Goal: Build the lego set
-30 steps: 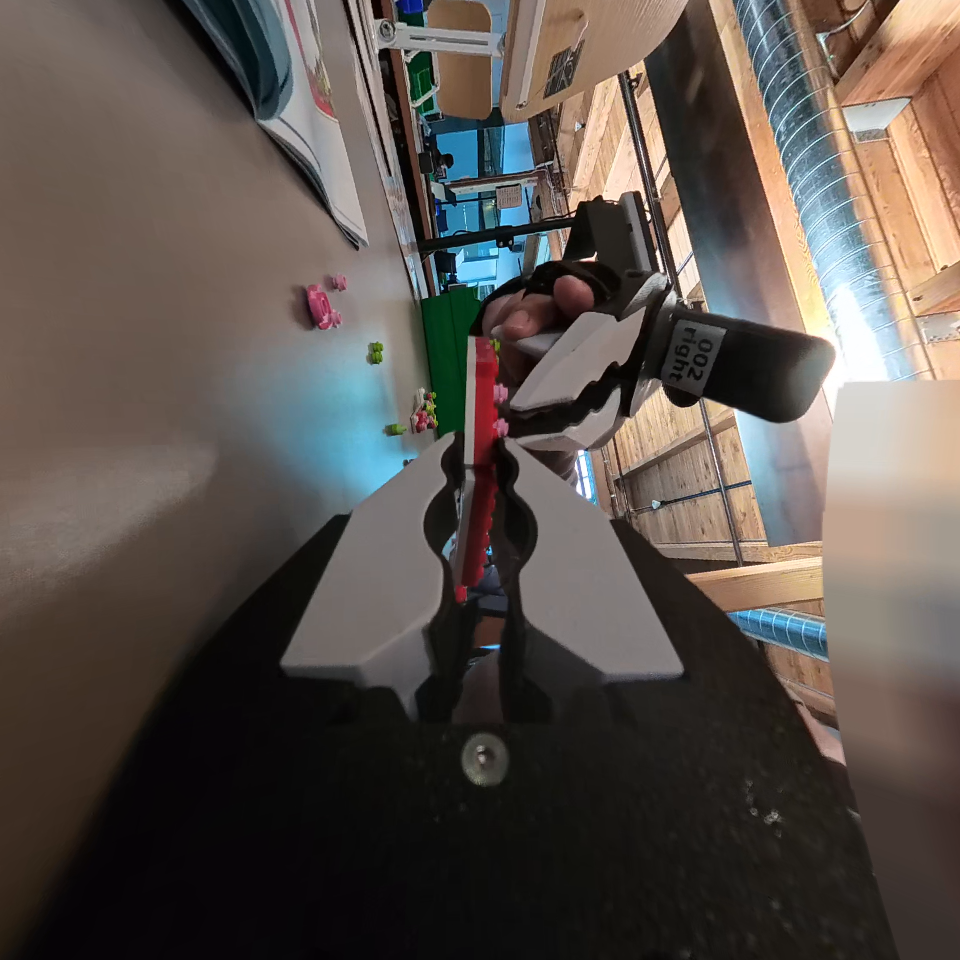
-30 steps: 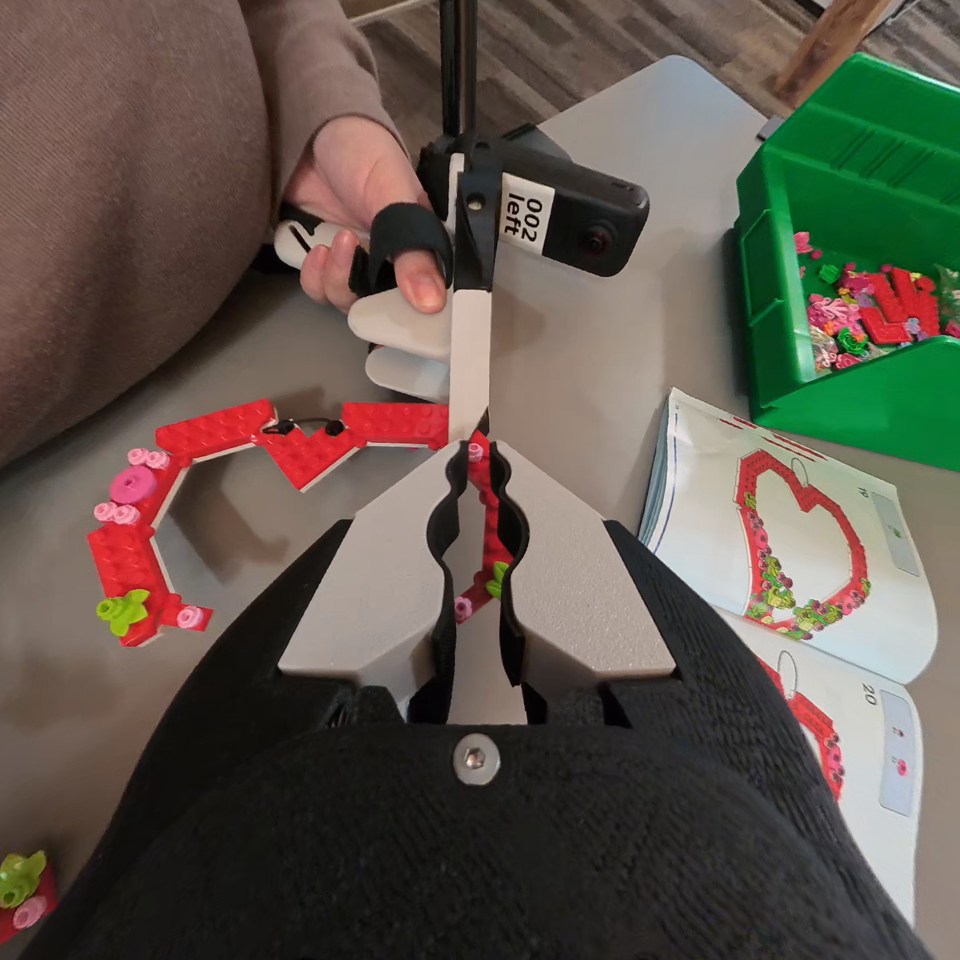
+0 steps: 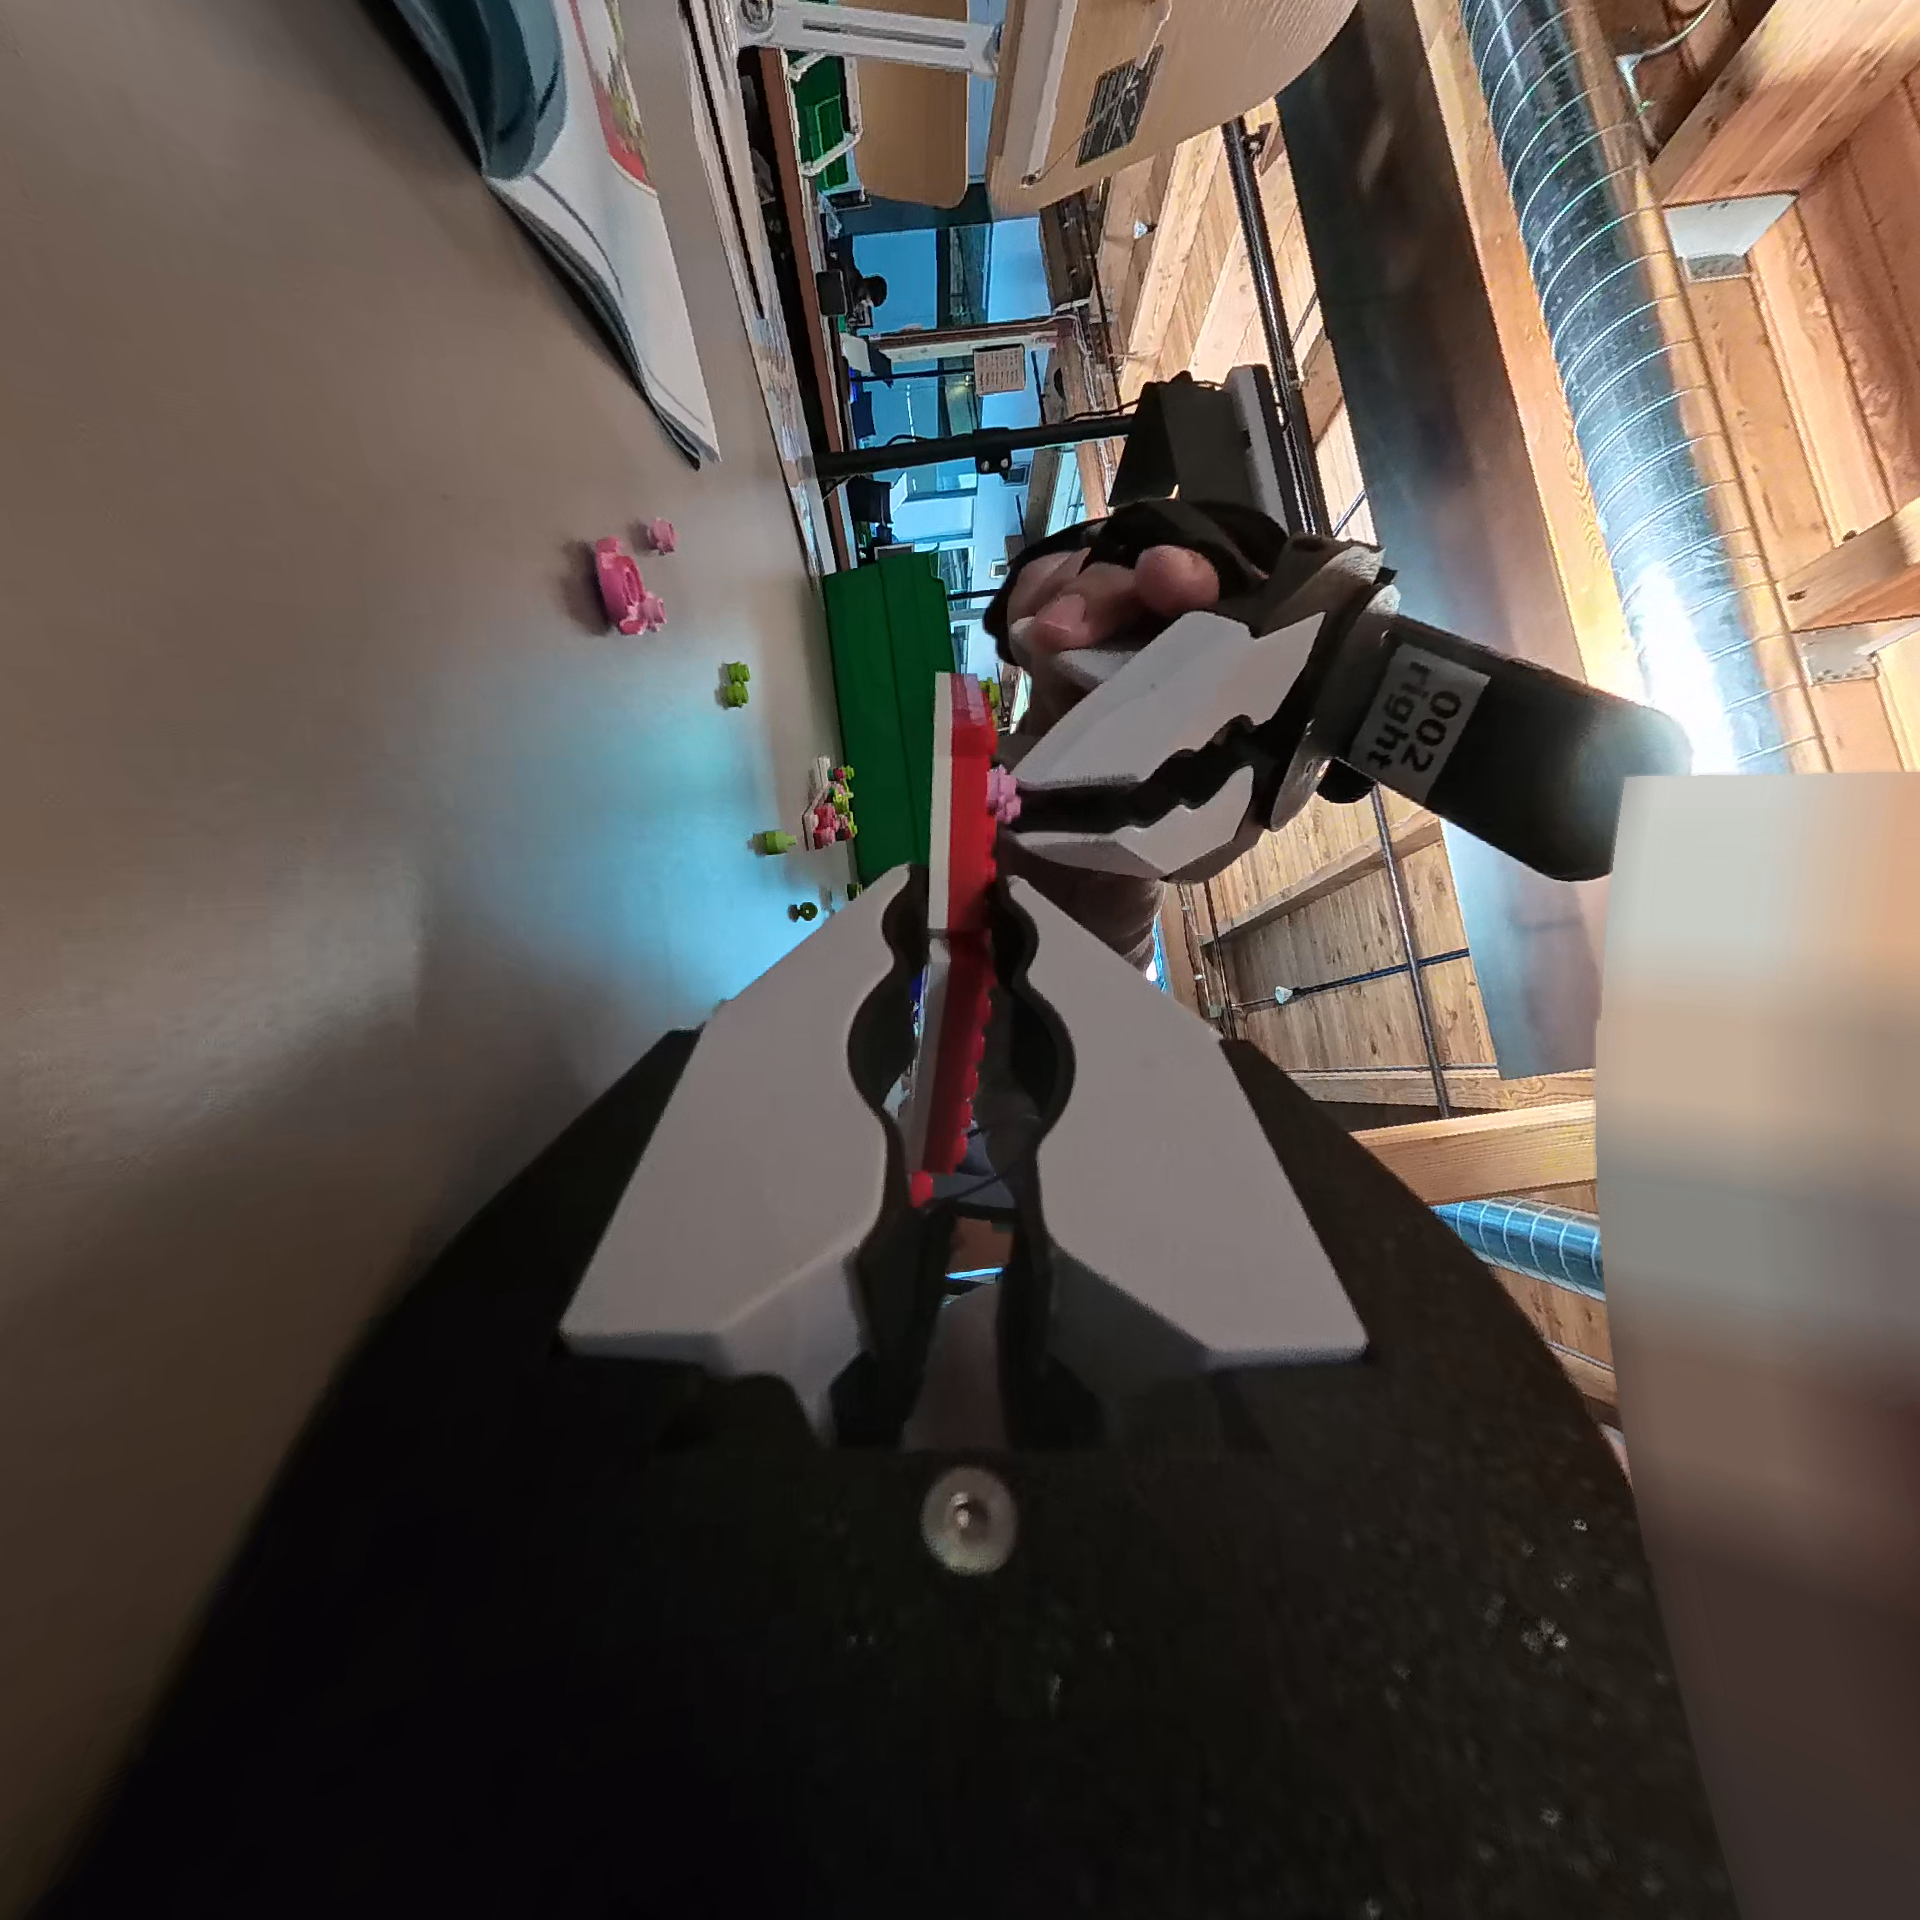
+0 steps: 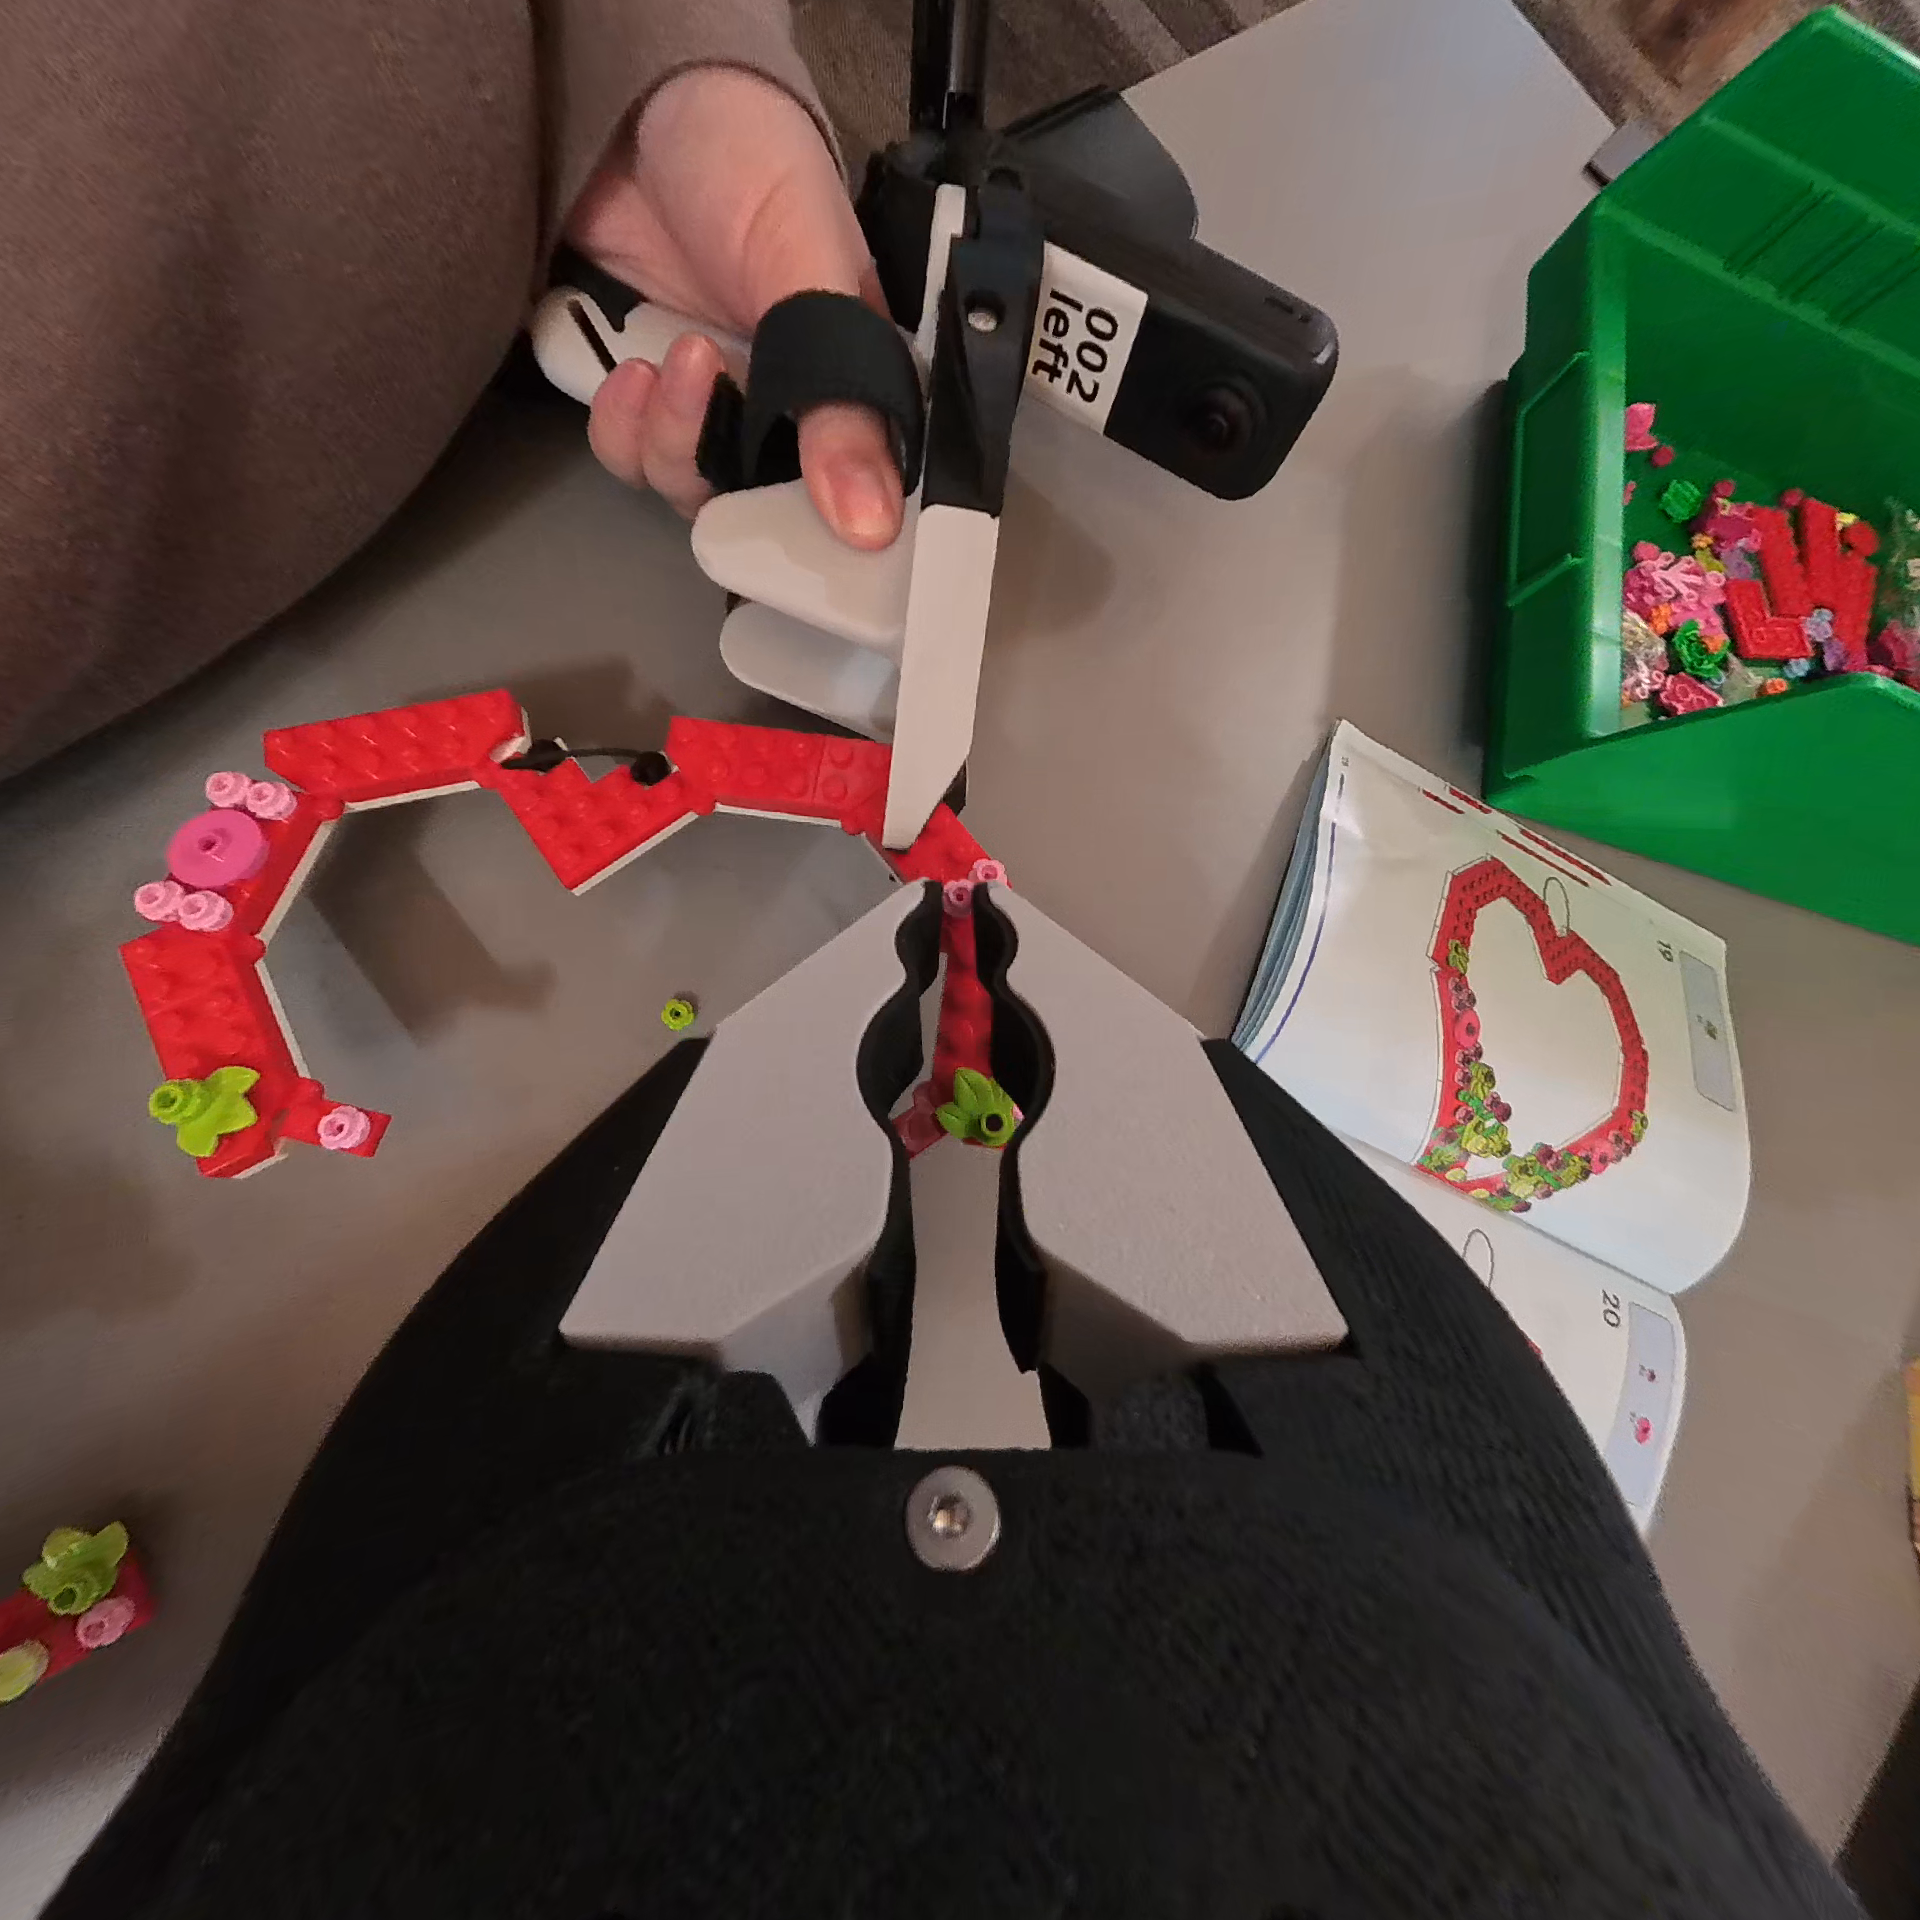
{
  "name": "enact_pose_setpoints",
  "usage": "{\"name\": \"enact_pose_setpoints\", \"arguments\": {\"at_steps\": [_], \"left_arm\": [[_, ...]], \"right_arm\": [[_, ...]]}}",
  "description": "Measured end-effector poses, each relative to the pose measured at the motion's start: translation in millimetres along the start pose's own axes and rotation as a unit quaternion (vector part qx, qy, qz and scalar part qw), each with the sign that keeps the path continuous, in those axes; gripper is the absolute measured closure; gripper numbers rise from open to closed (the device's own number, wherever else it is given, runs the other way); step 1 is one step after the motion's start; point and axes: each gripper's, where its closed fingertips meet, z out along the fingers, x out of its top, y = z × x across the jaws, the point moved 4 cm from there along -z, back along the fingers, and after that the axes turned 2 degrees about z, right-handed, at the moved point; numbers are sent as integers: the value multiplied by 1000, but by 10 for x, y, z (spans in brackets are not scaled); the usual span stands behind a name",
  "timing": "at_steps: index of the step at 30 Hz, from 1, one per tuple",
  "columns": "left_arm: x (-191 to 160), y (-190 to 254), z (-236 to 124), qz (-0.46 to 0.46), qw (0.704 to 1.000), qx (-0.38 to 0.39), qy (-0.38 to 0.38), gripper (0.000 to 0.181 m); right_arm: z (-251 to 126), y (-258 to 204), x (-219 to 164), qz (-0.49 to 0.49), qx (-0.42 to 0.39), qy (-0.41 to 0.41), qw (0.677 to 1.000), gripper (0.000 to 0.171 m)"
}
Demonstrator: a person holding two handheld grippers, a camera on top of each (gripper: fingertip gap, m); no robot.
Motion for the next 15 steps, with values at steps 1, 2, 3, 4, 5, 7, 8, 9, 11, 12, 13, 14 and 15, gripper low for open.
{"name": "enact_pose_setpoints", "arguments": {"at_steps": [1, 2, 3, 4, 5, 7, 8, 9, 11, 12, 13, 14, 15], "left_arm": [[1, 2, -1, -1, 1000, -1, 1, 172], [2, 3, 0, -2, 1000, -1, 2, 173], [1, 5, 1, -4, 1000, -2, 2, 173], [1, 6, 2, -5, 1000, -3, 2, 173], [2, 8, 4, -6, 1000, -3, 3, 172], [5, 12, 3, -9, 1000, -6, 4, 172], [6, 14, 3, -11, 1000, -7, 4, 172], [8, 16, 4, -12, 1000, -7, 5, 172], [10, 18, 5, -15, 1000, -9, 6, 172], [13, 19, 5, -16, 1000, -10, 7, 172], [15, 22, 5, -18, 1000, -11, 8, 172], [16, 25, 6, -19, 1000, -12, 8, 172], [16, 27, 7, -20, 1000, -13, 9, 172]], "right_arm": [[-3, -2, -3, -1, 0, -2, 1000, 167], [-4, -3, -1, -1, -1, -2, 1000, 167], [-2, -4, 1, -3, -2, -2, 1000, 167], [0, -6, 6, -5, -3, -2, 1000, 167], [2, -7, 8, -8, -5, -3, 1000, 167], [0, -8, 14, -12, -9, -5, 1000, 167], [-1, -7, 16, -15, -12, -6, 1000, 167], [-2, -8, 18, -17, -15, -7, 1000, 167], [-4, -11, 20, -19, -16, -8, 1000, 166], [-5, -11, 21, -19, -18, -8, 1000, 165], [-8, -11, 24, -20, -19, -8, 1000, 165], [-11, -11, 27, -20, -19, -7, 1000, 165], [-13, -10, 27, -19, -19, -7, 1000, 165]]}}
